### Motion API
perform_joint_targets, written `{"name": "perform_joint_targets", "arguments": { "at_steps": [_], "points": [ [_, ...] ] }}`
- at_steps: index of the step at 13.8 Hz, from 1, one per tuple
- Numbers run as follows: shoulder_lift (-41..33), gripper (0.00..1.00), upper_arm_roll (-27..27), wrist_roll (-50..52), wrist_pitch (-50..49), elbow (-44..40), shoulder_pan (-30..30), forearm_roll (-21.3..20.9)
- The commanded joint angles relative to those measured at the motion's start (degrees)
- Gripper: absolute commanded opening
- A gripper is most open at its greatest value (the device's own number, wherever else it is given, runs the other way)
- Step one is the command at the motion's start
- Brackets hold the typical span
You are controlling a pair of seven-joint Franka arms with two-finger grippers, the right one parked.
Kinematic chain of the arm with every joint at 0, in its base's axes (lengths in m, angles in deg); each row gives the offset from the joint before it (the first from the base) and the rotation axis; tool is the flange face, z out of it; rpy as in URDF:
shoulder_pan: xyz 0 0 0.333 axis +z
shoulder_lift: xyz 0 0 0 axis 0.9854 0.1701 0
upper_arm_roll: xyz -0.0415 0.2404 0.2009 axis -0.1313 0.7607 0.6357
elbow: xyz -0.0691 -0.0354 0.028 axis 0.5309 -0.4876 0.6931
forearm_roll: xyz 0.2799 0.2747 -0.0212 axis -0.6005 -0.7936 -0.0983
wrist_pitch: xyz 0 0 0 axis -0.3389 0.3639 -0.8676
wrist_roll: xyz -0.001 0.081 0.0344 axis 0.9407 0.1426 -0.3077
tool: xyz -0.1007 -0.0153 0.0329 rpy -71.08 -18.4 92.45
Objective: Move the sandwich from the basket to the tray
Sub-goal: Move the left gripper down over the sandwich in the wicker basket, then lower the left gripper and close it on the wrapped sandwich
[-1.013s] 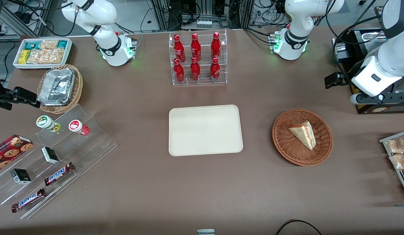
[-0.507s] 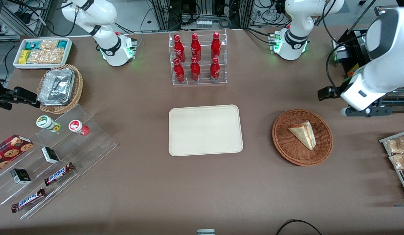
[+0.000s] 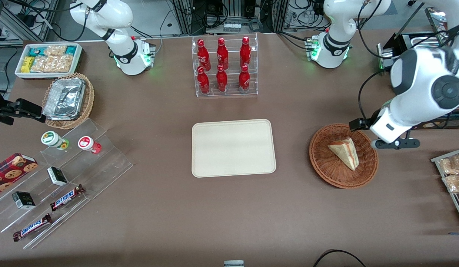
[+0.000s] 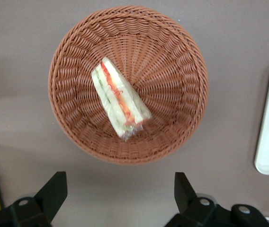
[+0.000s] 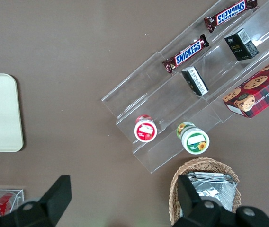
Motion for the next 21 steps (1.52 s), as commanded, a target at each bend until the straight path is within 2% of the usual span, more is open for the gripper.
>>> {"name": "perform_joint_targets", "arguments": {
  "at_steps": [1,7,11,15,21],
  "points": [
    [0.0,1.0,0.6,0.4,6.6,4.8,-0.1,-0.4],
    [4.1,1.0,0.6,15.0,11.2,5.8,0.2,0.0],
    [6.1,1.0,0.6,30.7,16.8,7.4,0.1,0.0],
    [5.9,1.0,0.6,33.0,22.3,11.2,0.1,-0.1],
    [7.3,1.0,0.5,33.4,25.2,13.3,0.1,-0.1]
  ]
}}
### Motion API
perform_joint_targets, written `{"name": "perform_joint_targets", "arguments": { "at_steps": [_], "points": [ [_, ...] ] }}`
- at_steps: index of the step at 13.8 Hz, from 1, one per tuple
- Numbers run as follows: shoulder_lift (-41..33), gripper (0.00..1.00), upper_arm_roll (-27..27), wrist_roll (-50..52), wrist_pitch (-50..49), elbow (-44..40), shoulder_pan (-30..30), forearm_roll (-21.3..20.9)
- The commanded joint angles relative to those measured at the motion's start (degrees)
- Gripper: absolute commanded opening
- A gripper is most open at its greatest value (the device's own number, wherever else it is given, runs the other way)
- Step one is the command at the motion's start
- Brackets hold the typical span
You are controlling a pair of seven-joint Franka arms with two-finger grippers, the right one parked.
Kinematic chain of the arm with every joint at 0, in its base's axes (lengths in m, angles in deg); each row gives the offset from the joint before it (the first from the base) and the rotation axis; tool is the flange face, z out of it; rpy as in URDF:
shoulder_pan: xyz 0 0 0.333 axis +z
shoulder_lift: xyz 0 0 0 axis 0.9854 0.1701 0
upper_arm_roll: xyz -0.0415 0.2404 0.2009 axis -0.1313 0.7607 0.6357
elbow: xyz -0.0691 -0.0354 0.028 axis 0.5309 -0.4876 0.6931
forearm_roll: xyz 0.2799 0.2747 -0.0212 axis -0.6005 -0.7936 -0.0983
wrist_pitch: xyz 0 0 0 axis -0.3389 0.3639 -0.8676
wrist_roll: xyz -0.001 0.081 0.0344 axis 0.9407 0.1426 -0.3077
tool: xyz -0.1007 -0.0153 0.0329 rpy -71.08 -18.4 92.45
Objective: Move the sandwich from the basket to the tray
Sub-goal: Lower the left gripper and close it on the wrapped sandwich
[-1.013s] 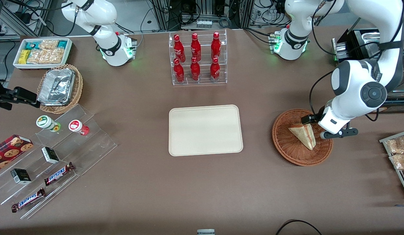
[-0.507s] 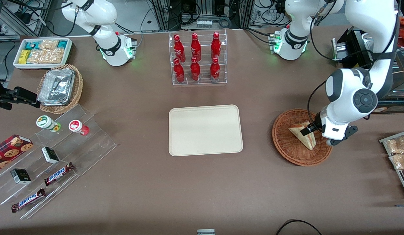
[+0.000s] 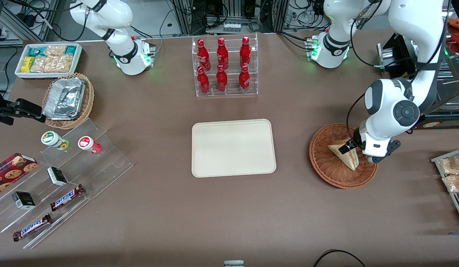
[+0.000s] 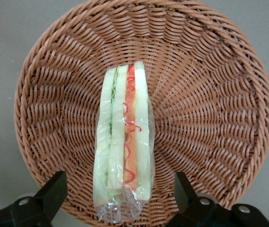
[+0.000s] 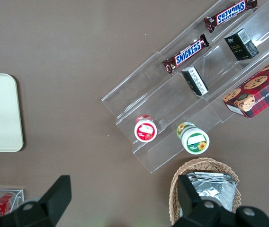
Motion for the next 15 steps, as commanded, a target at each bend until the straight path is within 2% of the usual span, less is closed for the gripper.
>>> {"name": "perform_joint_targets", "arguments": {
  "at_steps": [1,4,6,7,8,9,12,15],
  "points": [
    [0.9,1.0,0.0,1.1,2.0,1.2,-0.1,-0.2],
    [2.2,0.98,0.0,1.2,3.6,1.3,-0.2,-0.2],
    [2.8,0.81,0.0,1.2,4.3,1.3,-0.2,-0.2],
    [2.8,0.57,0.0,1.5,4.3,1.3,-0.2,-0.2],
    [2.8,0.19,0.0,2.0,4.3,1.2,-0.2,-0.3],
    [2.8,0.0,0.0,2.1,4.1,1.2,-0.2,-0.3],
    [1.4,0.0,-0.1,1.9,1.9,0.2,-0.5,-0.4],
    [0.8,0.0,-0.7,1.1,-7.8,-6.1,-1.7,-0.4]
  ]
}}
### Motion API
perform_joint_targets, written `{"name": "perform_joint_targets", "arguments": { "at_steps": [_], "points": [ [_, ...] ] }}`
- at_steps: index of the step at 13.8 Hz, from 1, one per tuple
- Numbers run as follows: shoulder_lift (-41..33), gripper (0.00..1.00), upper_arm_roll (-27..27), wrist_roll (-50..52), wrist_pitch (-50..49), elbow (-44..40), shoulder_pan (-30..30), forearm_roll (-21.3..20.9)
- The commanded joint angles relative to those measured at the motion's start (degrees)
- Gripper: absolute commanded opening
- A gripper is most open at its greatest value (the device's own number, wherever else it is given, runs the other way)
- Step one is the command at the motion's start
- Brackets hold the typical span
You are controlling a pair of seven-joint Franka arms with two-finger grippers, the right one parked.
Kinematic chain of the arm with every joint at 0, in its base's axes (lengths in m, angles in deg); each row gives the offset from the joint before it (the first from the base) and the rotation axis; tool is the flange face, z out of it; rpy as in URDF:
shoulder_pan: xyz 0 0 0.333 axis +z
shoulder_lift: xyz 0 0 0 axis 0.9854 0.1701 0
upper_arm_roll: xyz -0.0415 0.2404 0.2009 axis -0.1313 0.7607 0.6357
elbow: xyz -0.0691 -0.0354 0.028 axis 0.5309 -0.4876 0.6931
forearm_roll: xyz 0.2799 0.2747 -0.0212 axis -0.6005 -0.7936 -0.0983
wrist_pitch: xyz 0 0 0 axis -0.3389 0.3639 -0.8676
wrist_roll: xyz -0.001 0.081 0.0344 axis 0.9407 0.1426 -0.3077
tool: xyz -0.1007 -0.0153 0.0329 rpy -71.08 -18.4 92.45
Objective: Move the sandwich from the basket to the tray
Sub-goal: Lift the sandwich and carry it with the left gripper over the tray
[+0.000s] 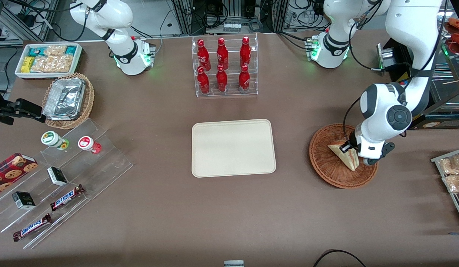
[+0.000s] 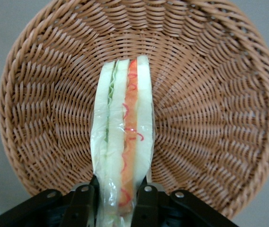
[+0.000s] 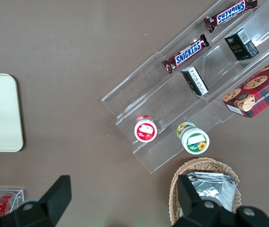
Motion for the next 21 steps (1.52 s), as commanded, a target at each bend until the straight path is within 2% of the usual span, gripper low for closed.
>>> {"name": "perform_joint_targets", "arguments": {
  "at_steps": [1,4,10,12,15,21],
  "points": [
    [-1.2,0.0,-0.3,0.2,-9.3,-6.4,-2.4,-0.5],
    [-0.5,0.0,-0.7,-2.6,-18.5,-14.5,-4.9,-0.3],
    [1.0,0.0,-2.4,-2.7,-19.7,-19.2,-14.7,0.0],
    [3.8,0.0,-2.4,-2.6,-19.6,-22.2,-18.9,0.0],
    [11.2,0.0,-2.4,-1.9,-20.5,-30.9,-25.3,0.0],
    [19.8,0.0,-2.4,4.0,-20.7,-39.9,-33.3,-0.1]
  ]
}}
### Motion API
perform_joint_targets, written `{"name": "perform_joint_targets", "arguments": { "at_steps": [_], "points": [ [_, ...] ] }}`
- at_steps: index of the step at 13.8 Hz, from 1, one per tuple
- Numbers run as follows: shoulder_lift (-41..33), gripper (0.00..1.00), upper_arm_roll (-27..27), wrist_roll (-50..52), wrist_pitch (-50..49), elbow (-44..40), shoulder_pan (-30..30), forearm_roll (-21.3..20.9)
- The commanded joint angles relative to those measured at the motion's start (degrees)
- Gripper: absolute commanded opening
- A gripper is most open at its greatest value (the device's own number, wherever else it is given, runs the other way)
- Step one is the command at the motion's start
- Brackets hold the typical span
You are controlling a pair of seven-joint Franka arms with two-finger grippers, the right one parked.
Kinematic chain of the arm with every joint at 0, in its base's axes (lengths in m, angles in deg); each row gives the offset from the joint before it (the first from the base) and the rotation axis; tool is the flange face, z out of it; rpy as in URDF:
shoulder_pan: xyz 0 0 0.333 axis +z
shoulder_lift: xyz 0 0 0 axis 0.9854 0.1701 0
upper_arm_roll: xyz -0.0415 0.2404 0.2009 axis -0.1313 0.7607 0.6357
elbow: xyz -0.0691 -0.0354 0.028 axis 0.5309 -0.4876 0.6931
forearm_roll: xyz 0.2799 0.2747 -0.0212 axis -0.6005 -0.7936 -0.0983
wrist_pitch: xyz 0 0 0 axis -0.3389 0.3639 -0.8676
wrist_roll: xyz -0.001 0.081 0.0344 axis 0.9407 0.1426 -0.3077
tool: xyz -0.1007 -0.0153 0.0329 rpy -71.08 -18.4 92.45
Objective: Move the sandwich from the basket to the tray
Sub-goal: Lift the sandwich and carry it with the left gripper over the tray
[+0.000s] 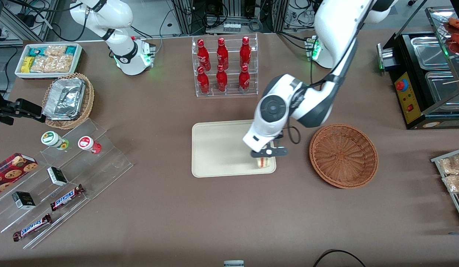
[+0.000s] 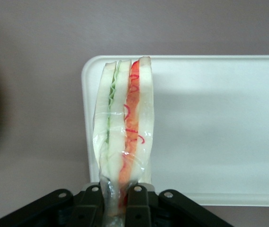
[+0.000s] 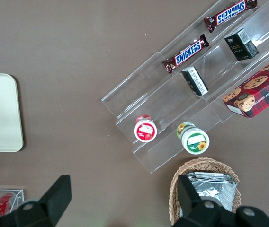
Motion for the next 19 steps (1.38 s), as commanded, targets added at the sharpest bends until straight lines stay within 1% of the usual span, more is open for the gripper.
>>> {"name": "perform_joint_targets", "arguments": {
  "at_steps": [1,4,8,10,14,16,19],
  "points": [
    [4.9,0.0,0.8,2.8,-2.1,-6.8,-3.6,-0.1],
    [8.2,0.0,0.9,5.5,-2.1,-9.7,-6.7,-0.5],
    [11.7,0.0,1.0,5.9,-1.6,-12.5,-9.4,-0.9],
    [13.3,0.0,1.0,6.3,-1.7,-13.9,-10.2,-0.9],
    [14.3,0.0,1.3,6.8,-1.7,-13.9,-10.9,-1.1],
    [14.8,0.0,1.1,8.4,-1.4,-13.9,-11.0,-3.0],
    [15.4,0.0,1.2,10.5,-0.7,-13.9,-11.0,-3.1]
  ]
}}
